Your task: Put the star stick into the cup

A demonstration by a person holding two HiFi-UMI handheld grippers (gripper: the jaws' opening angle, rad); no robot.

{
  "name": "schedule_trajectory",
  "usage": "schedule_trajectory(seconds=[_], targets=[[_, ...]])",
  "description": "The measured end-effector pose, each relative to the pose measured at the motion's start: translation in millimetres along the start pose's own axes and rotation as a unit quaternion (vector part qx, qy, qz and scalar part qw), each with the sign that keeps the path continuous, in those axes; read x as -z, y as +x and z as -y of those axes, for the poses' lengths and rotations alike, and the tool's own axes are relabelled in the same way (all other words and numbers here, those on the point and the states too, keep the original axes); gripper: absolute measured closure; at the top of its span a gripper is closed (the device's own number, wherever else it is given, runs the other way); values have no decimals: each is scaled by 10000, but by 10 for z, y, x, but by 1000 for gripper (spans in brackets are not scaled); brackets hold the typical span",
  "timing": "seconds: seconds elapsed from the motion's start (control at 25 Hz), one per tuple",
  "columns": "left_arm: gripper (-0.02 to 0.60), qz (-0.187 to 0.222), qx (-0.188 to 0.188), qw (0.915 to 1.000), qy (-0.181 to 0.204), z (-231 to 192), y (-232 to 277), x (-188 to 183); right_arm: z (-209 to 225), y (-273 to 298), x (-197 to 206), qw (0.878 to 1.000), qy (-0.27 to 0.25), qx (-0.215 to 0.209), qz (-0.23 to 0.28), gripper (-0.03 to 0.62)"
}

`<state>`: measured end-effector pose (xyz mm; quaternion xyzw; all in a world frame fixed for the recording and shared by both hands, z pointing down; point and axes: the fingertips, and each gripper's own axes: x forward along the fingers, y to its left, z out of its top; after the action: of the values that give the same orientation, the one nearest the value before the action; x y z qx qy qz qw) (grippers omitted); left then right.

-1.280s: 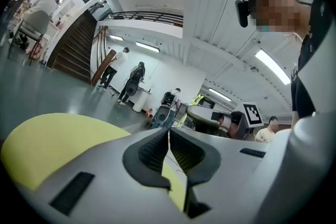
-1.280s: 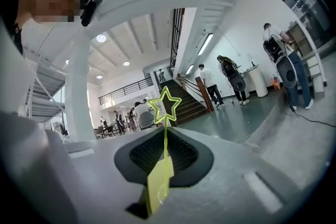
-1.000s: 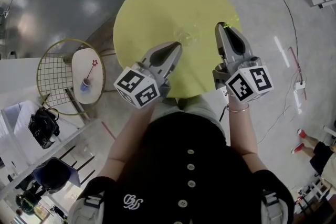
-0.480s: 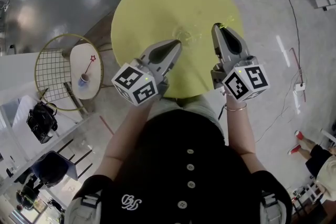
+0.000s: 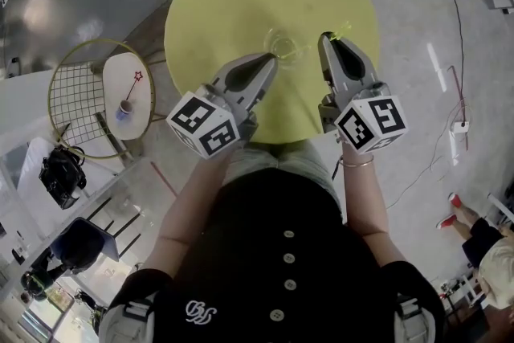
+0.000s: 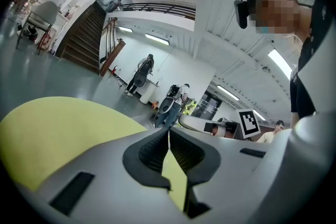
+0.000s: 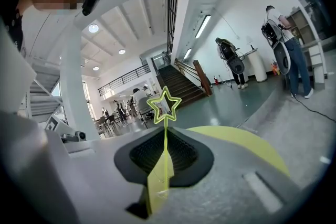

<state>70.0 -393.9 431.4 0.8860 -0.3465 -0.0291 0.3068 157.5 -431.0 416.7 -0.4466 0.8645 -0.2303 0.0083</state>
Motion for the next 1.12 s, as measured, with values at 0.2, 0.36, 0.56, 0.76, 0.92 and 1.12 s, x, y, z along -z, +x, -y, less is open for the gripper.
schedule_trajectory(seconds=[0.2,0.36,0.56,0.76,0.92,1.12], targets=[[561,-37,-78,10000,-44,-28,-9,18,-5,14,60,9999,29,-59,-92,577],[561,-48,-66,10000,-19,-46,-9,30,-13,46,134,9998,-20,1,-174,577],[561,-54,-78,10000,9,-42,-14,26,19,36,145,9997,-45,122,-209,577],[561,-101,-117,9999,-34,-63,-8,32,36,41,149,9996,-76,147,-238,577],[561,-106,-100,9999,-46,-107,34,33,62,94,185,9994,-74,148,-300,577],[561,-44,-34,10000,18,-18,12,9,14,40,152,9993,-127,161,-298,577]])
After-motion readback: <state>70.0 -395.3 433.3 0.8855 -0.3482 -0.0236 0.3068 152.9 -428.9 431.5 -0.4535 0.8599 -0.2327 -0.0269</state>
